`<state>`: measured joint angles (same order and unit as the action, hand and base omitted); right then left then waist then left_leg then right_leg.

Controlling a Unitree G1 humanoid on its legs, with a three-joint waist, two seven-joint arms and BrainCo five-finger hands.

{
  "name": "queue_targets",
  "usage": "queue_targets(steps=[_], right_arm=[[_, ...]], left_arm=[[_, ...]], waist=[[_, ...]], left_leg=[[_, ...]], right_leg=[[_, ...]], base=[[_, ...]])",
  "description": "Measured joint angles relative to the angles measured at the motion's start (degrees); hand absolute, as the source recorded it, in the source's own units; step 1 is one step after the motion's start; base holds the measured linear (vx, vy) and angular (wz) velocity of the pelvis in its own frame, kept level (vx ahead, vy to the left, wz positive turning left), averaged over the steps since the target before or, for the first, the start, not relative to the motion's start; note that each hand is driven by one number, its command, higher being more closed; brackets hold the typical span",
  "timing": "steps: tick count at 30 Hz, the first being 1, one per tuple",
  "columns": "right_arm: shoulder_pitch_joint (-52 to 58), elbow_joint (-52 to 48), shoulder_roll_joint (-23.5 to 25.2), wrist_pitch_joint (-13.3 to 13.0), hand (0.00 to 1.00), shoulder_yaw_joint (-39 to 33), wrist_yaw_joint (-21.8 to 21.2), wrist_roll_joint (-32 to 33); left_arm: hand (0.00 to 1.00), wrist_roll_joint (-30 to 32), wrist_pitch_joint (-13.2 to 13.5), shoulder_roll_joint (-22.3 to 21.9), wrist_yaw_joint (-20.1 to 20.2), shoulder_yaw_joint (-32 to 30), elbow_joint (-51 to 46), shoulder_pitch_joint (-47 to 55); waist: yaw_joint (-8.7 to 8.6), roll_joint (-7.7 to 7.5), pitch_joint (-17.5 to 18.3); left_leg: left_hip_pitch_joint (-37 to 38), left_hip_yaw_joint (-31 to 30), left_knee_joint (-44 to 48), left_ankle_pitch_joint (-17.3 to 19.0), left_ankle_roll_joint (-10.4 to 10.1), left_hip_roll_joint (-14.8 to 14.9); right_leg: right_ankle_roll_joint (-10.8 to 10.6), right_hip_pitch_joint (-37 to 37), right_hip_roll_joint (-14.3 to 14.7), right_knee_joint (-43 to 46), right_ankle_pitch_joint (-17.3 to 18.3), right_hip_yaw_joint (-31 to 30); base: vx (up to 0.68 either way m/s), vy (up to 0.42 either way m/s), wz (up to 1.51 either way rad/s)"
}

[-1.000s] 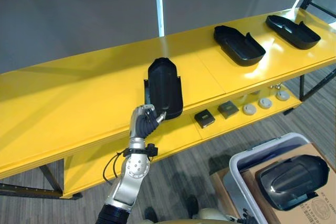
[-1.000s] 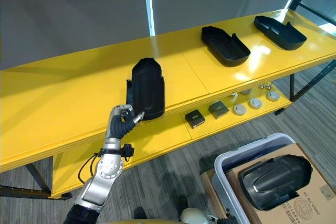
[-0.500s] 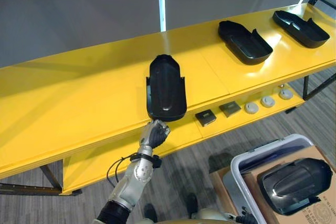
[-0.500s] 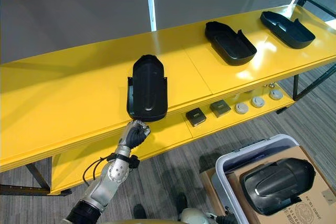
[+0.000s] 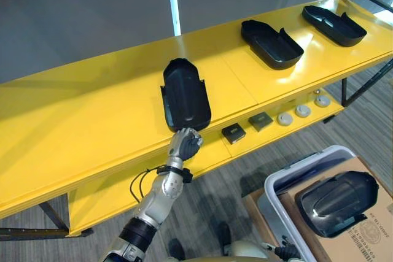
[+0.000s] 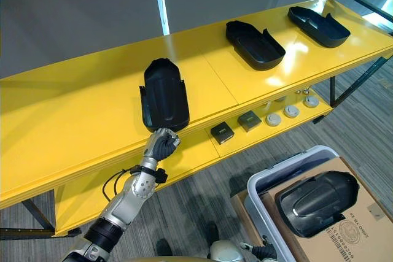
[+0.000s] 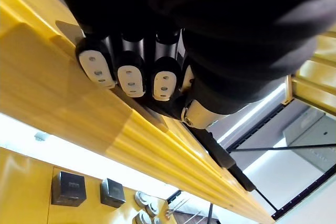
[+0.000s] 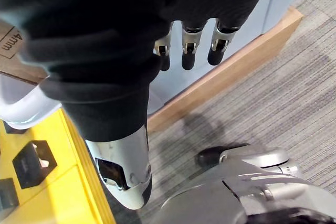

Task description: Walk over and take plastic housings, then place them on the shelf

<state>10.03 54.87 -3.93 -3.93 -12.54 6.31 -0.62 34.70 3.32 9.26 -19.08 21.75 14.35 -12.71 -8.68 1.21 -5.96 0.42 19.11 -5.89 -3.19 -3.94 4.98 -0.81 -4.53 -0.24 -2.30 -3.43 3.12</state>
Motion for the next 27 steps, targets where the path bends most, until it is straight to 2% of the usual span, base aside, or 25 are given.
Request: queue_targets(steps=[12, 21, 27], right_arm=[[-0.44, 0.06, -0.01, 0.01, 0.00, 0.00, 0.07, -0.02], [-0.91, -0.07, 0.02, -0.03, 0.00, -0.01, 0.07, 0.00], [-0.91, -0.16, 0.11, -0.01, 0.00, -0.01, 0.03, -0.02]], left_arm=[[1.00, 0.02, -0.99, -0.20, -1.03, 0.03, 4.12, -5.63], [1.00, 0.02, -2.91, -0.07, -1.10, -0.33, 8.32, -11.91], [1.00, -0.28, -3.03, -0.07, -1.00, -2.23, 9.76, -15.02]], waist=[[-0.28, 0.41, -0.25], [-1.64, 0.73, -0.64], [-2.09, 0.79, -1.08]], left_leg=[[-0.17, 0.46, -0.02, 0.01, -0.01, 0.06], [-0.68, 1.63, -0.02, 0.02, -0.01, 0.06], [-0.72, 1.85, -0.02, 0.04, -0.03, 0.14]], right_leg=[[0.24, 0.05, 0.02, -0.91, -0.51, -0.28], [0.16, -0.96, 0.08, -0.91, -0.82, -1.43], [0.16, -1.11, 0.14, -0.91, -0.82, -1.61]], base=[[0.00, 0.000, -0.01], [0.00, 0.001, -0.06], [0.00, -0.001, -0.01]])
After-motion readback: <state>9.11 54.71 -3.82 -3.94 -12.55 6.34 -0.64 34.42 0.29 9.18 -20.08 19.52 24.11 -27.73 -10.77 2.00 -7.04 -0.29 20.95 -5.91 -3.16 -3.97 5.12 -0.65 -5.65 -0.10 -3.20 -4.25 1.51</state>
